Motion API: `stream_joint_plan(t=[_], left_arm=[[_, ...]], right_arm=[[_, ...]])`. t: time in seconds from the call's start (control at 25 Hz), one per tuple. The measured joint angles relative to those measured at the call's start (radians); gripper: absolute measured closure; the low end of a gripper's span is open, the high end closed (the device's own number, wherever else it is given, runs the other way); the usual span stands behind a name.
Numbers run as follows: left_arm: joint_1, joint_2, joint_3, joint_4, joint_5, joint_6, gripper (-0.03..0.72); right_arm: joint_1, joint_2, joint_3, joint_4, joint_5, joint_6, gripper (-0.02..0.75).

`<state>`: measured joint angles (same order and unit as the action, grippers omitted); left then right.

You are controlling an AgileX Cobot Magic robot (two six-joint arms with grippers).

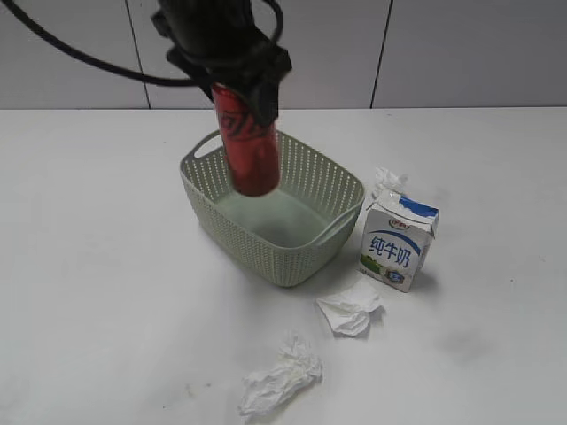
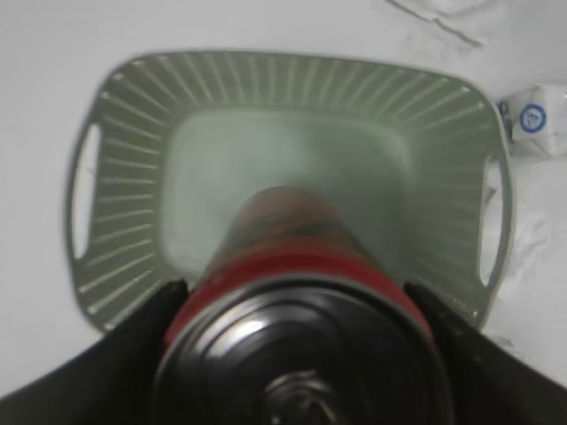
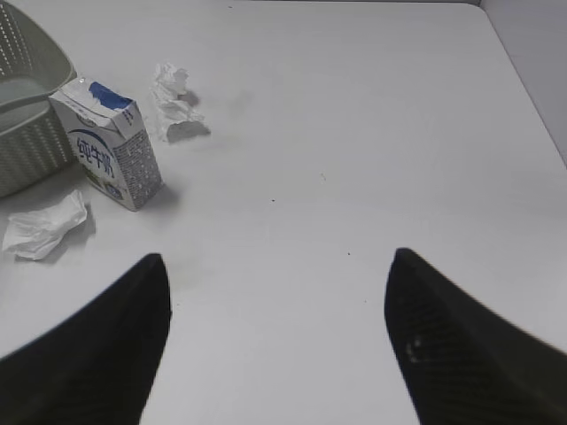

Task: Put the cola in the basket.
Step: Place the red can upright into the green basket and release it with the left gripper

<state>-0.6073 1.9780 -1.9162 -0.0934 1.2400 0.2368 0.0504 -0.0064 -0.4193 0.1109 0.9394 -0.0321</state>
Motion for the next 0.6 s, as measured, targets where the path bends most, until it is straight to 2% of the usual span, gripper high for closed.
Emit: stream_joint_plan(t=[0.2, 0.4, 0.6], left_arm=[[-0.019, 0.125, 0.0, -0.059, -0.003, 0.0, 0.158], [-0.031, 0.169, 0.0, 0.004, -0.066, -0.018, 0.159], [-0.032, 0.175, 0.0, 0.01, -0.104, -0.021, 0.159]], right_arm=[[0.0, 0.0, 0.0, 0.0, 0.0, 0.0, 0.166], [0.0, 0.0, 0.0, 0.0, 0.0, 0.0, 0.166], [0.0, 0.0, 0.0, 0.0, 0.0, 0.0, 0.166]])
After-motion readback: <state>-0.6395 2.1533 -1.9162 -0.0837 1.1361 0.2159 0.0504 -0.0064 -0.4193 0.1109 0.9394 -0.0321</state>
